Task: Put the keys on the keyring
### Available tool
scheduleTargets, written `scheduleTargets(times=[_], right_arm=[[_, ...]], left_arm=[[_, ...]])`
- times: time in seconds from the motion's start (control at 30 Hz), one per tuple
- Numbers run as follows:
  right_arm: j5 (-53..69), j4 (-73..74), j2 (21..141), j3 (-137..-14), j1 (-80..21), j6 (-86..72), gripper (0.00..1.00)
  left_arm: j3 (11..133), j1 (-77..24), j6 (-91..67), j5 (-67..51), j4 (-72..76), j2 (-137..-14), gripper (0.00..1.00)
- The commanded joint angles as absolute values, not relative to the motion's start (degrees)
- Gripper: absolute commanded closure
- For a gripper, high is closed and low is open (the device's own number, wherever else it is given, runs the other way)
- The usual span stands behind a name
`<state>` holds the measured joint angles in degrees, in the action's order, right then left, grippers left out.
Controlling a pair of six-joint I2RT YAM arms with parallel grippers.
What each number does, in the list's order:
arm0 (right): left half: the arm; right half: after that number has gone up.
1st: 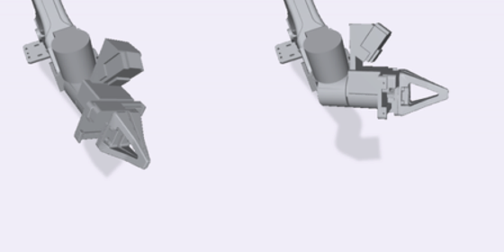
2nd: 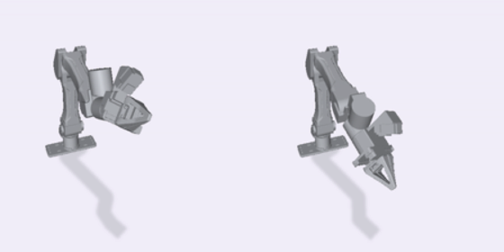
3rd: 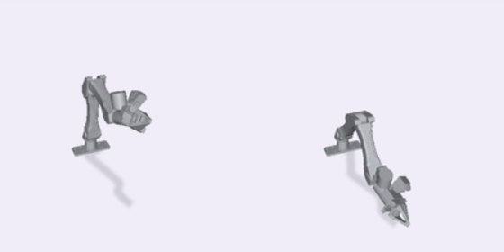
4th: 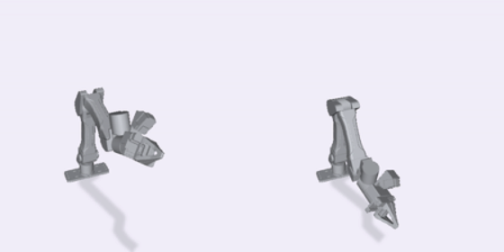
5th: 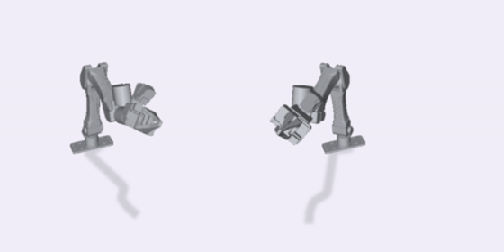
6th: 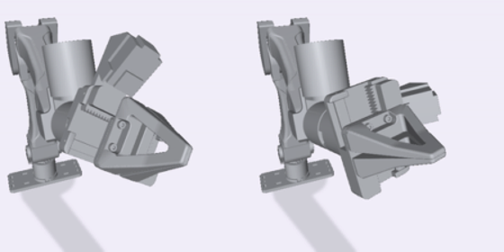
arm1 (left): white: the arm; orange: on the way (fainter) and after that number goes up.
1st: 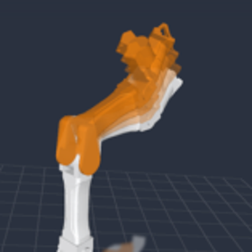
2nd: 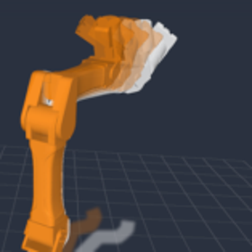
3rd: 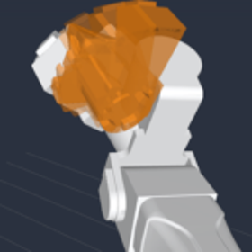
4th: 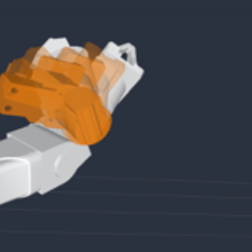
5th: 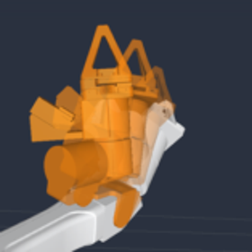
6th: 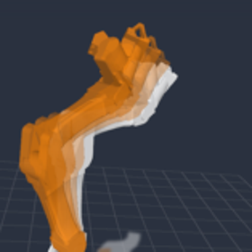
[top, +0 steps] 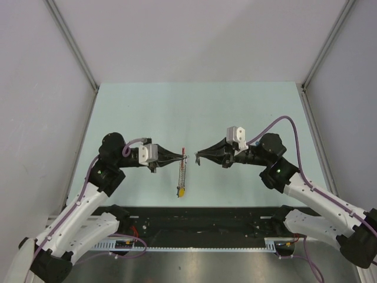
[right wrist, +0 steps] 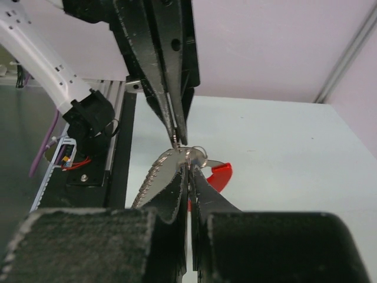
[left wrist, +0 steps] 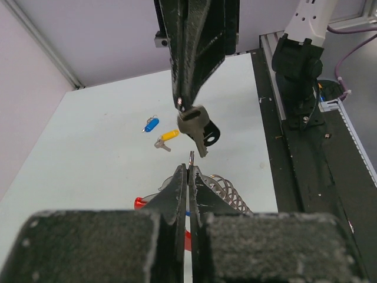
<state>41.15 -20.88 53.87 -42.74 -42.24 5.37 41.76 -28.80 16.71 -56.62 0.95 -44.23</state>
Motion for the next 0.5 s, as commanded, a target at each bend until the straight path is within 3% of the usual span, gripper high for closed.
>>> scheduleTargets(times=[0.0, 0.47], right_arm=[[40.52, -18.65, 55.10, -45.17, -46.14, 11.41, 1.00], [26.11, -13.01, 55.20, -46.49, -54.84, 20.30, 1.00]], left_arm=[[41.49, -28.56, 20.39, -60.56, 1.49, -42.63, 1.00], [41.31, -28.56, 17.49, -60.73, 2.20, -42.98, 1.00]])
